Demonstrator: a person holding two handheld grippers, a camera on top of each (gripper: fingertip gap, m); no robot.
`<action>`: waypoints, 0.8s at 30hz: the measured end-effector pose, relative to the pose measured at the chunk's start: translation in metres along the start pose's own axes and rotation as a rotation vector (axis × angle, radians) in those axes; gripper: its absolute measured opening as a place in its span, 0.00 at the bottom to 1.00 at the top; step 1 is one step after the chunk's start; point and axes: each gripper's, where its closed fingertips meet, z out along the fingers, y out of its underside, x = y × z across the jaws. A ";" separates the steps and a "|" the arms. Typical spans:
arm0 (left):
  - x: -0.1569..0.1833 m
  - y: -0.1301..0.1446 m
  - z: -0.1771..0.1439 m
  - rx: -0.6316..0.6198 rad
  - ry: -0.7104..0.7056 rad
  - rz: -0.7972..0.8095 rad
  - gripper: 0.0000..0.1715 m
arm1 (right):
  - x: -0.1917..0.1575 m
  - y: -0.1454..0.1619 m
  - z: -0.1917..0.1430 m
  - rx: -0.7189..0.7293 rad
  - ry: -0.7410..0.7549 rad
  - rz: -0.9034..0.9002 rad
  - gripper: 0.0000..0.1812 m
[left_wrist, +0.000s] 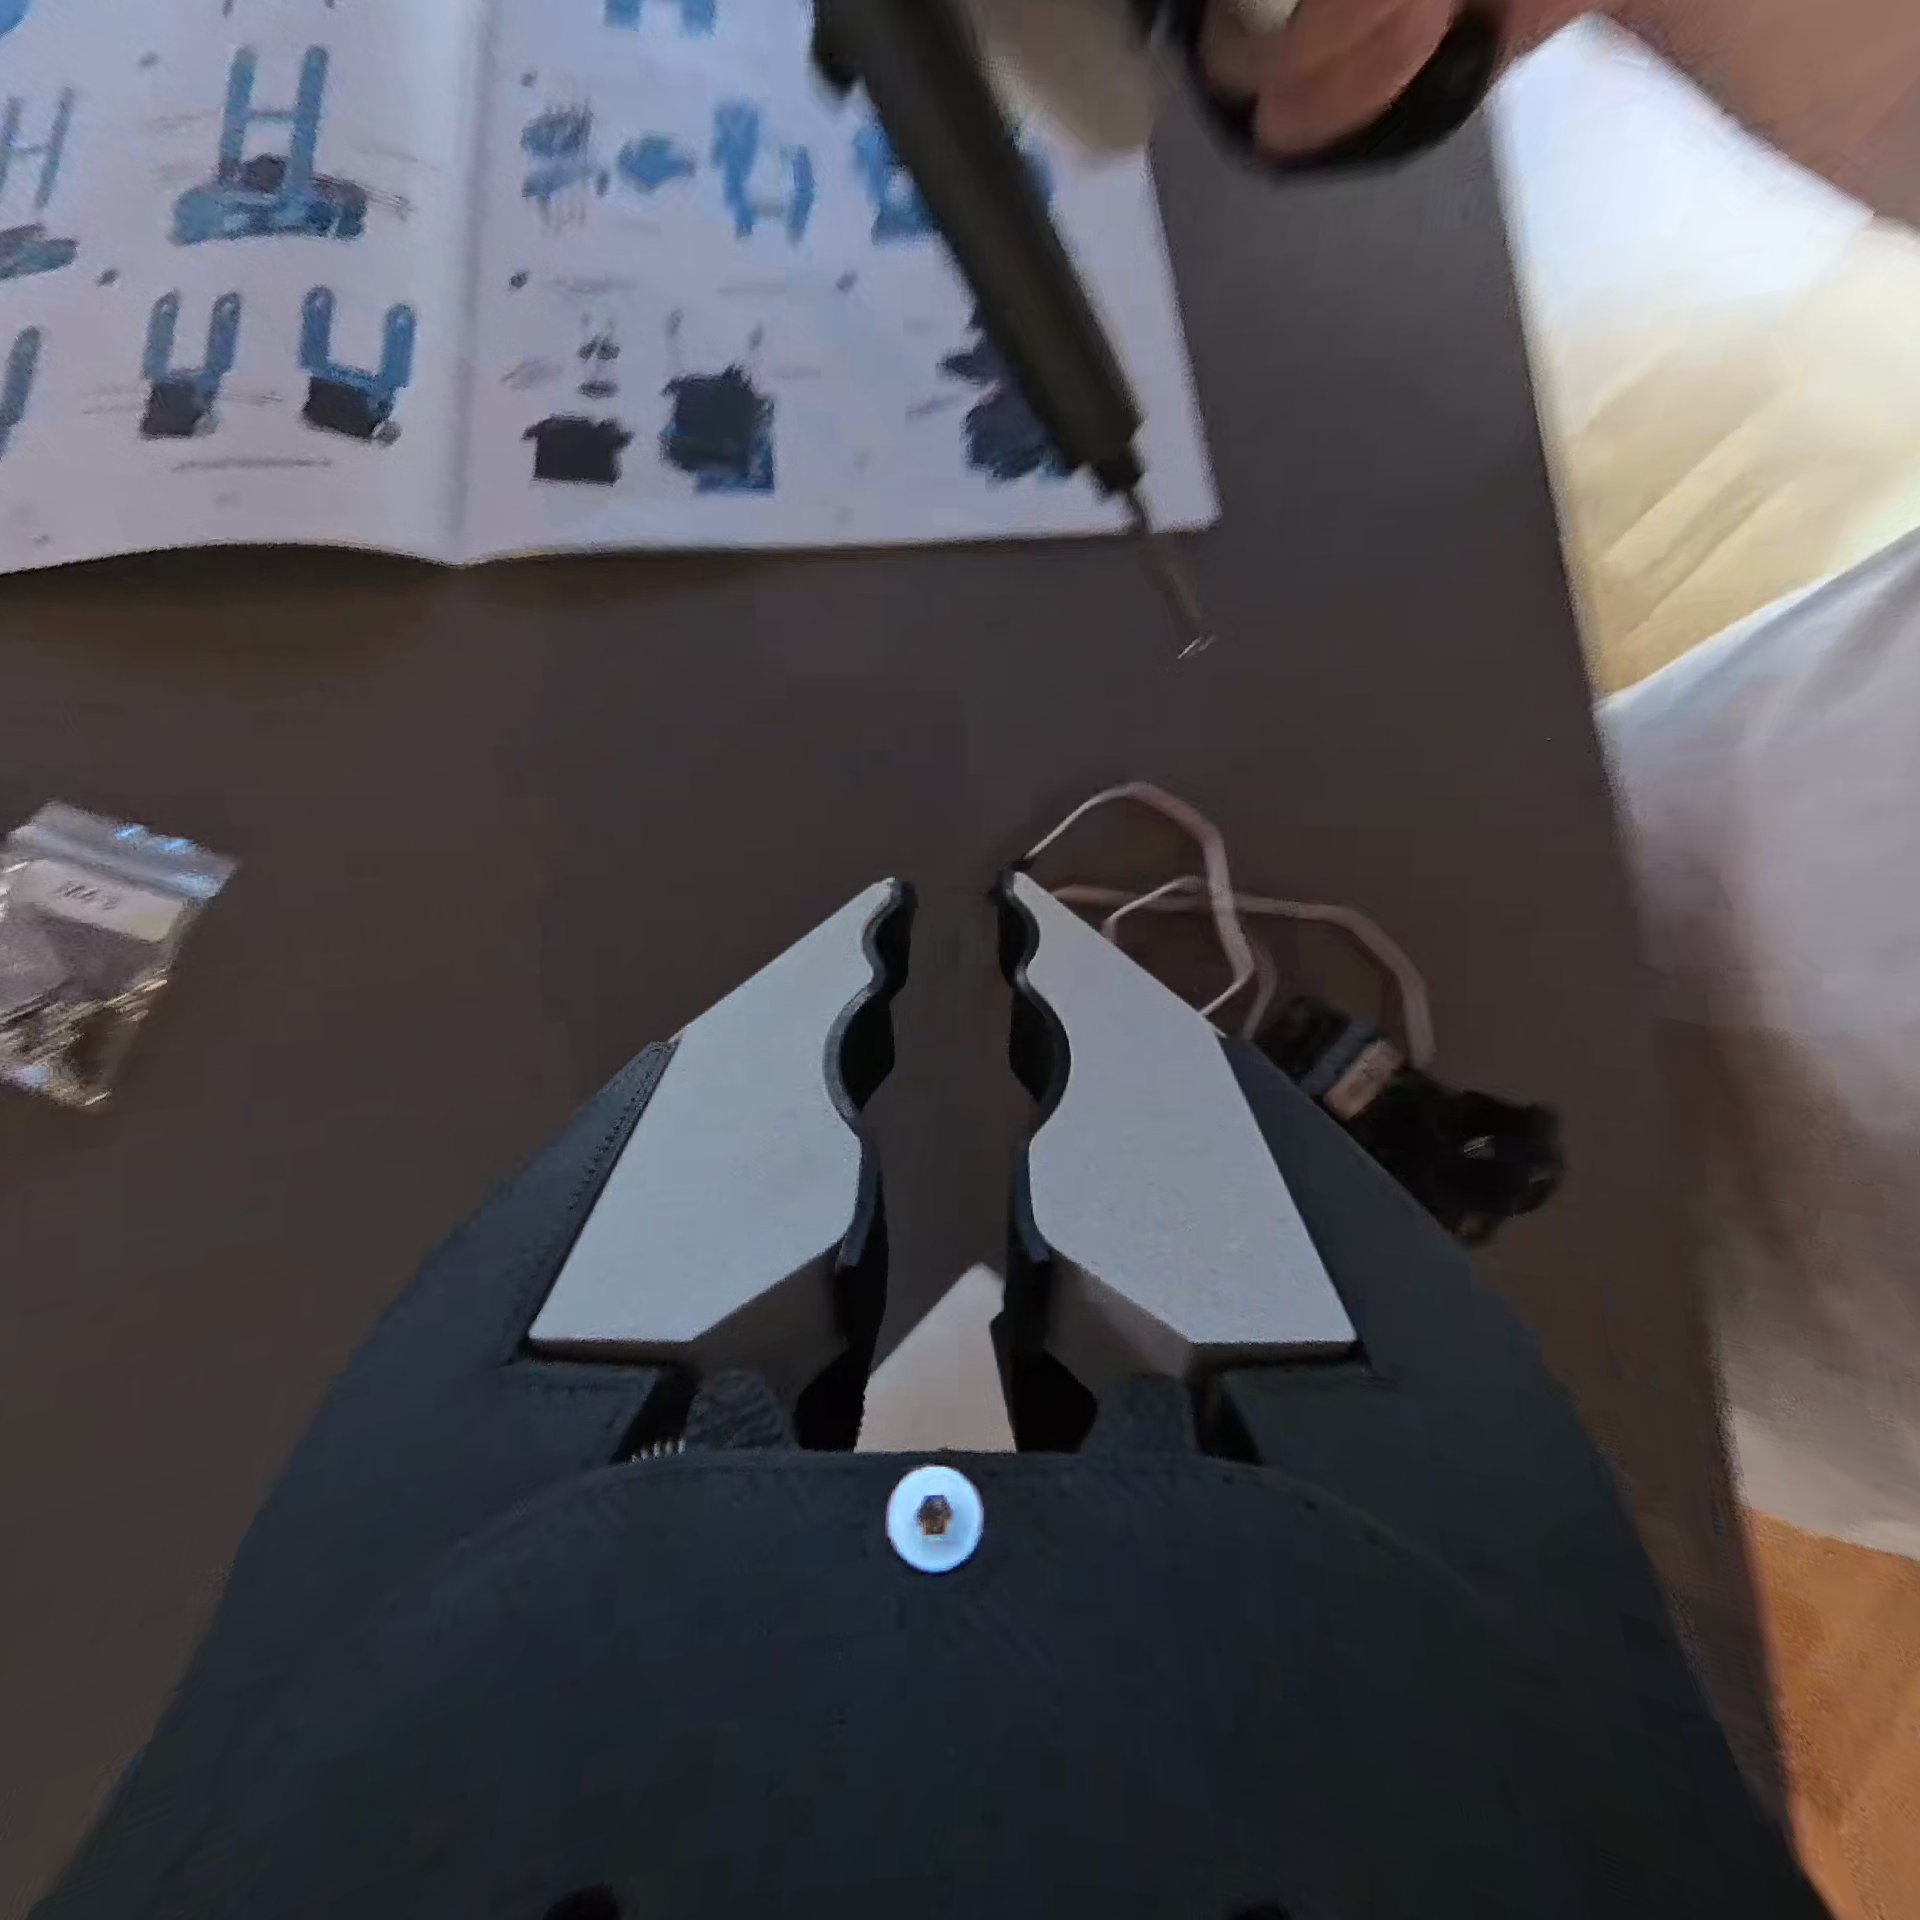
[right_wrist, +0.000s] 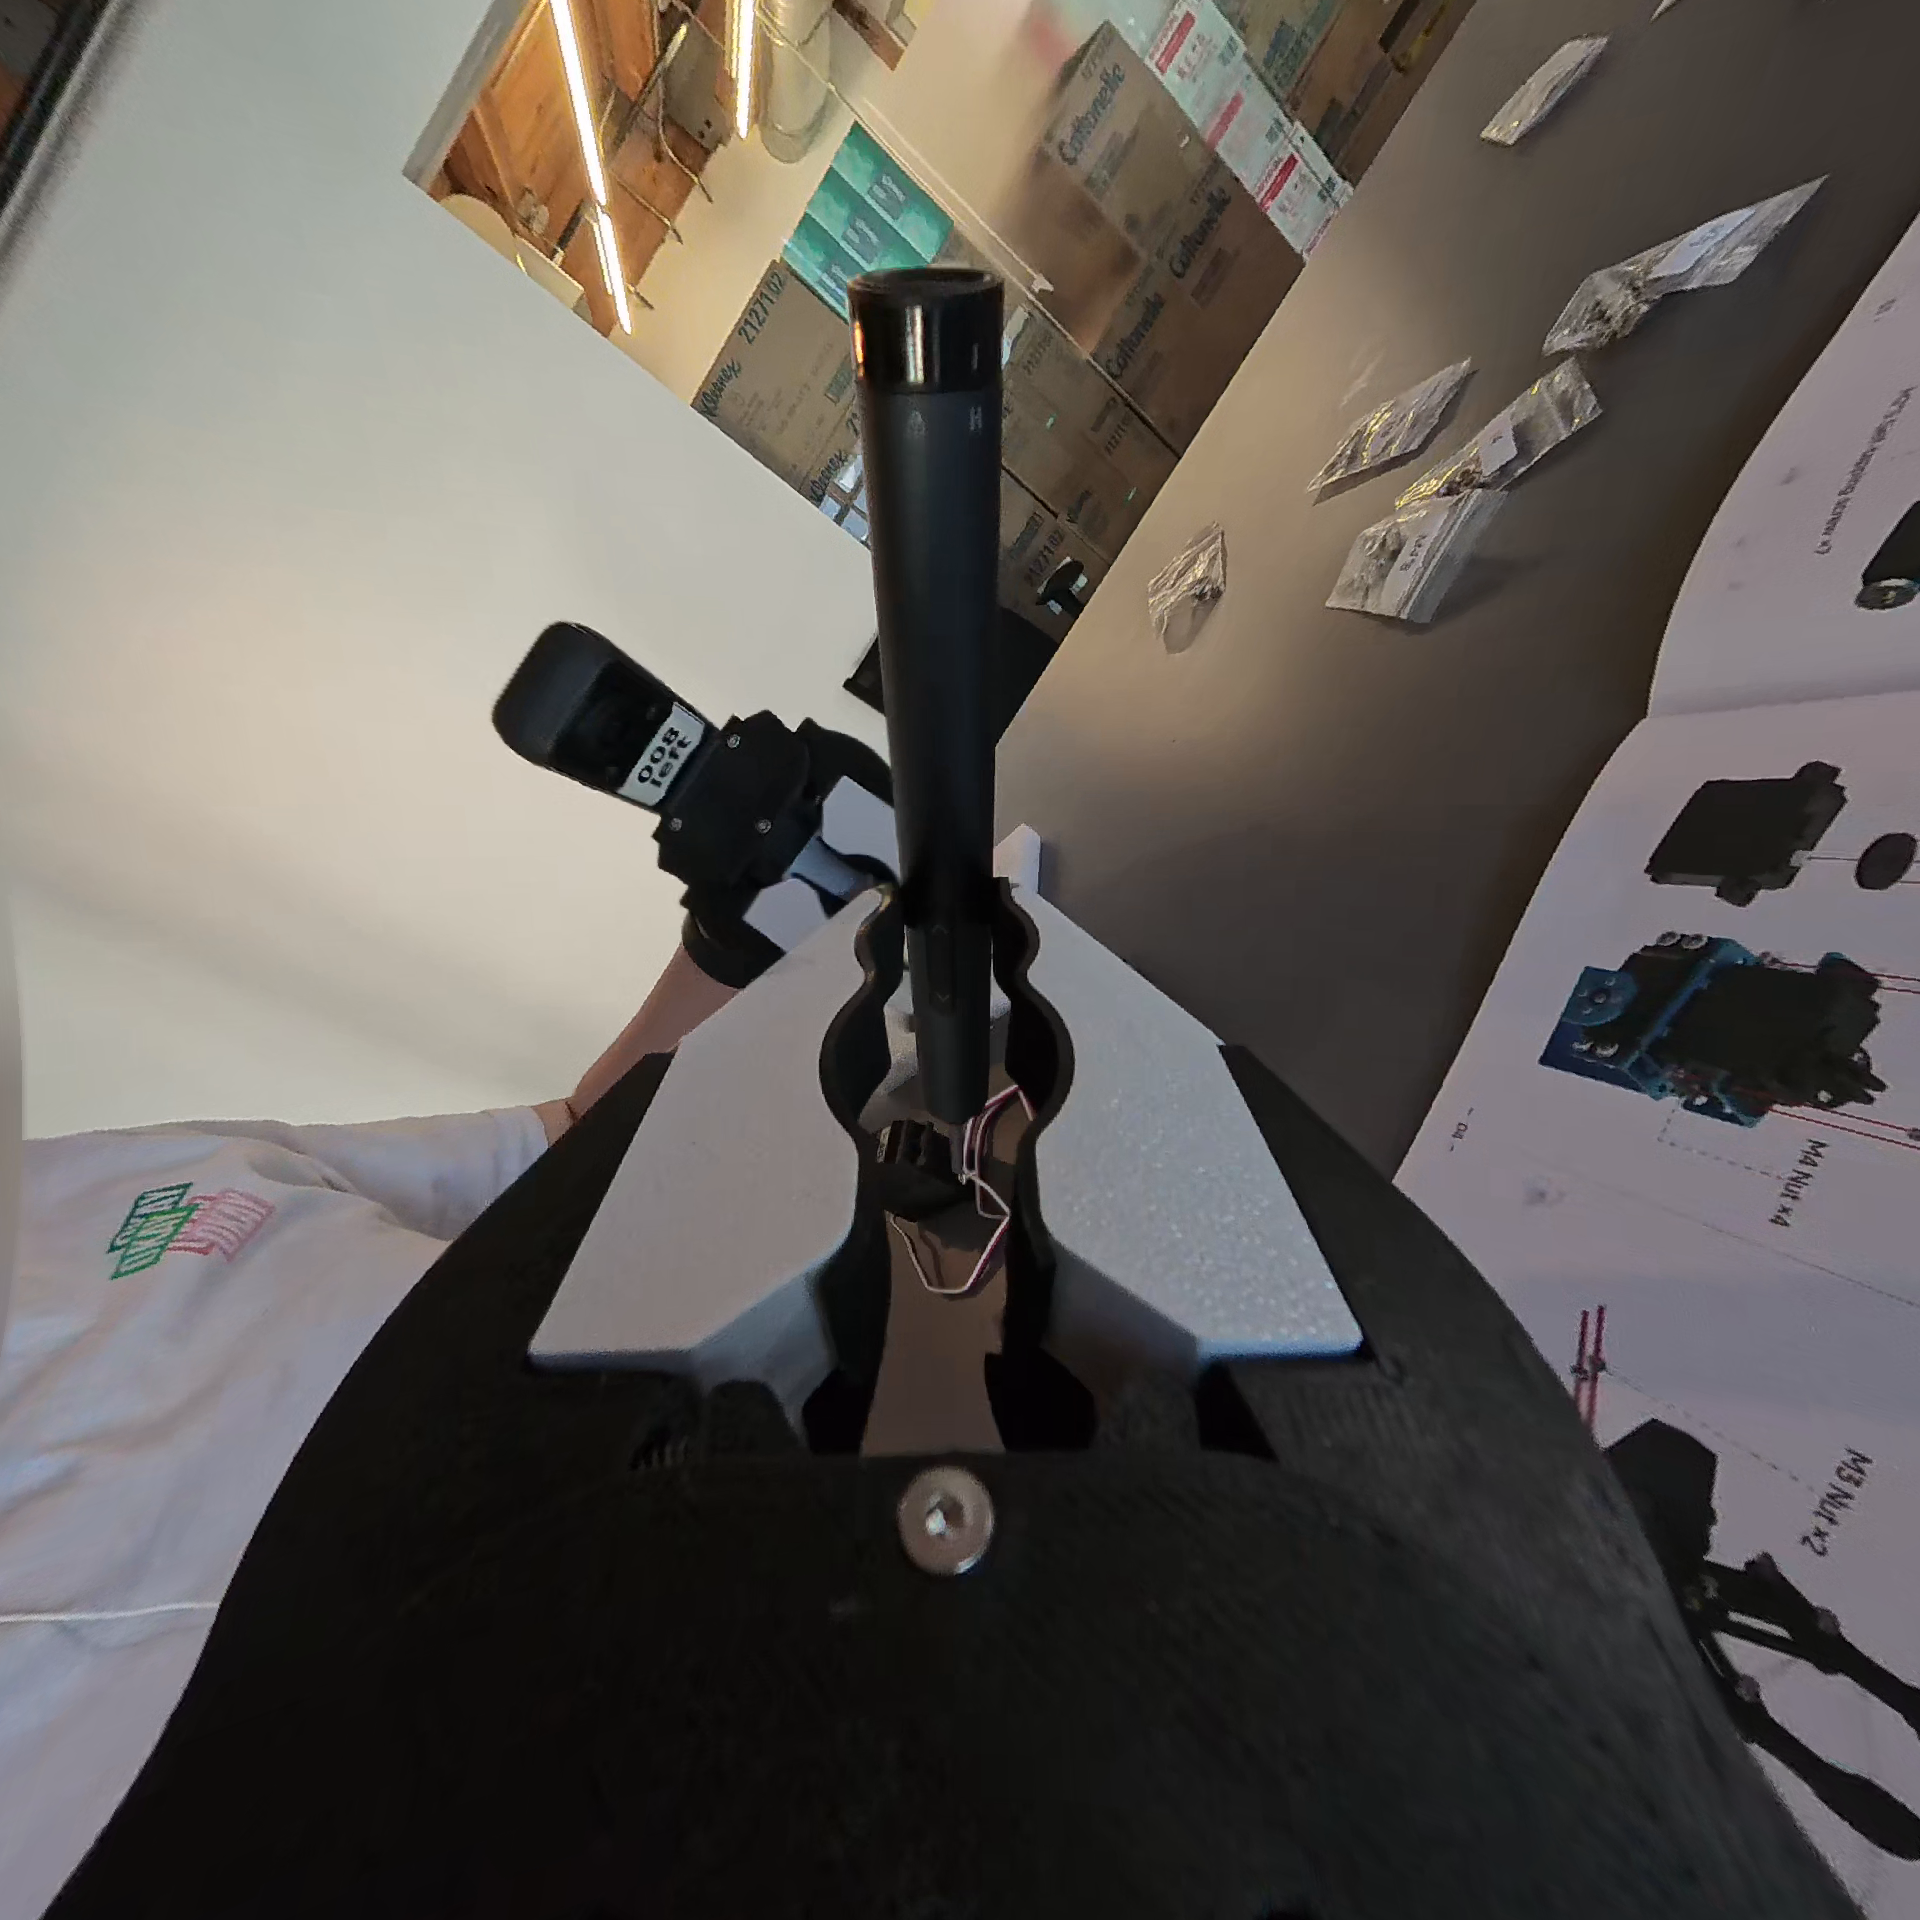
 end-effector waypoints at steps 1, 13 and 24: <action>-0.009 0.007 -0.001 -0.044 -0.041 0.022 0.09 | 0.001 -0.001 -0.001 0.002 0.002 -0.002 0.08; -0.023 0.037 -0.014 -0.343 -0.155 0.501 0.16 | 0.003 -0.002 -0.004 -0.012 0.013 -0.022 0.08; -0.023 0.045 0.011 -0.314 -0.068 0.493 0.10 | 0.000 -0.002 -0.013 0.005 0.031 -0.035 0.08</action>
